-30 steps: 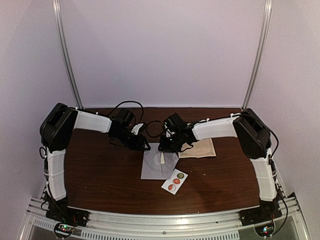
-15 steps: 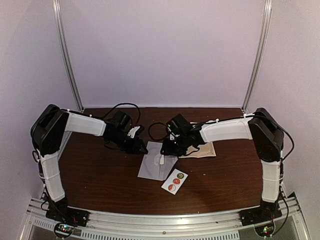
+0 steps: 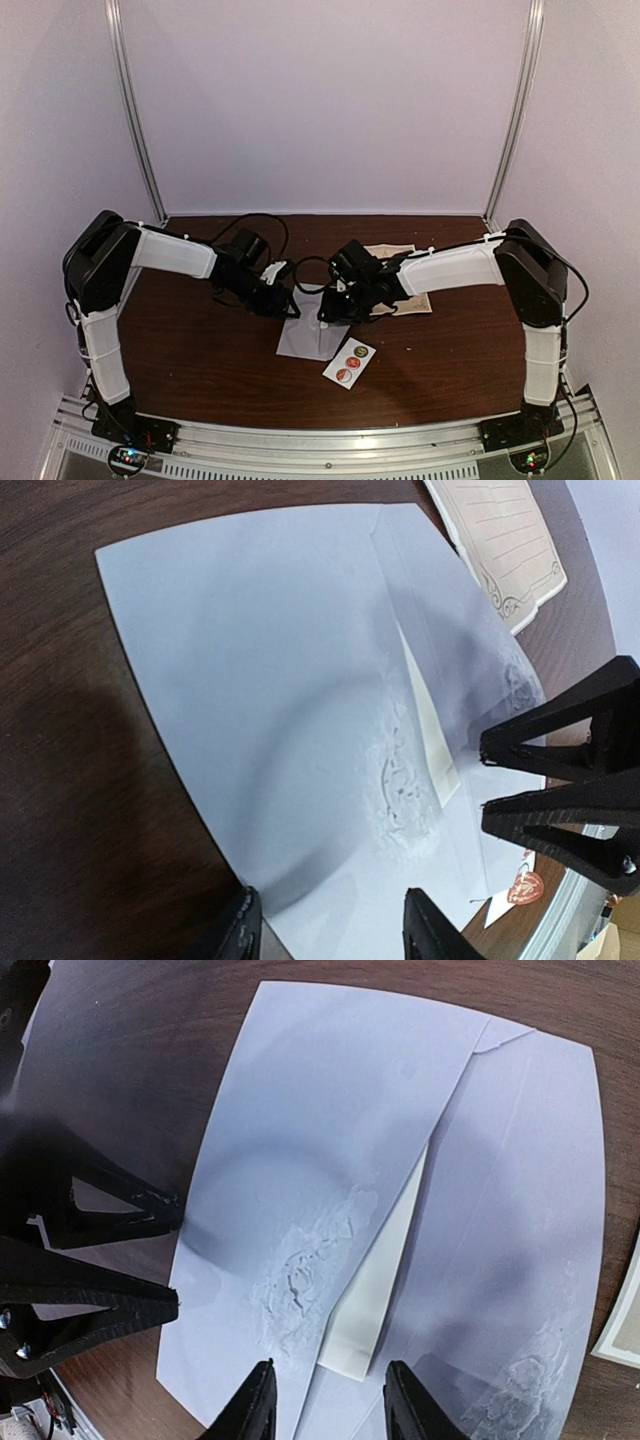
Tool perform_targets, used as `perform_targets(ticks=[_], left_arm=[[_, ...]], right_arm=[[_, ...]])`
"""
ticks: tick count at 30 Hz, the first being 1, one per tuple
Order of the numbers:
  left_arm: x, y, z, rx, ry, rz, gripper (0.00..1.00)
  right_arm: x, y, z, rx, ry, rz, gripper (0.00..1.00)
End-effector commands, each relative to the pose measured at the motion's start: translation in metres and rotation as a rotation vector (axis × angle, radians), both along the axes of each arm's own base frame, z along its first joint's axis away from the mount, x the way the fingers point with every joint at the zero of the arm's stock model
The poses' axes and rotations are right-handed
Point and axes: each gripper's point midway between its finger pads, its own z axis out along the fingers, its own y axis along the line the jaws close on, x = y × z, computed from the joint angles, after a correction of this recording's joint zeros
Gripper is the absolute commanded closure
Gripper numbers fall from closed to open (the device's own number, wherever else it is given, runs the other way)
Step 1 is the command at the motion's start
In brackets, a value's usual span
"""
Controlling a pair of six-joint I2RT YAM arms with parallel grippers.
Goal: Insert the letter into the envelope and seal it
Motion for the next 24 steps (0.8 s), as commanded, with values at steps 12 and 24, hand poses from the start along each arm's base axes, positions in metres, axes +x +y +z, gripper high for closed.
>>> perform_targets(ticks=[12, 24], left_arm=[[0.002, 0.000, 0.000, 0.045, -0.073, -0.017, 0.52], [-0.002, -0.004, -0.005, 0.038, -0.052, -0.030, 0.52]], right_arm=[[0.002, 0.003, -0.022, -0.018, 0.022, -0.019, 0.63], [0.001, 0.015, -0.022, 0.014, 0.032, 0.011, 0.68]])
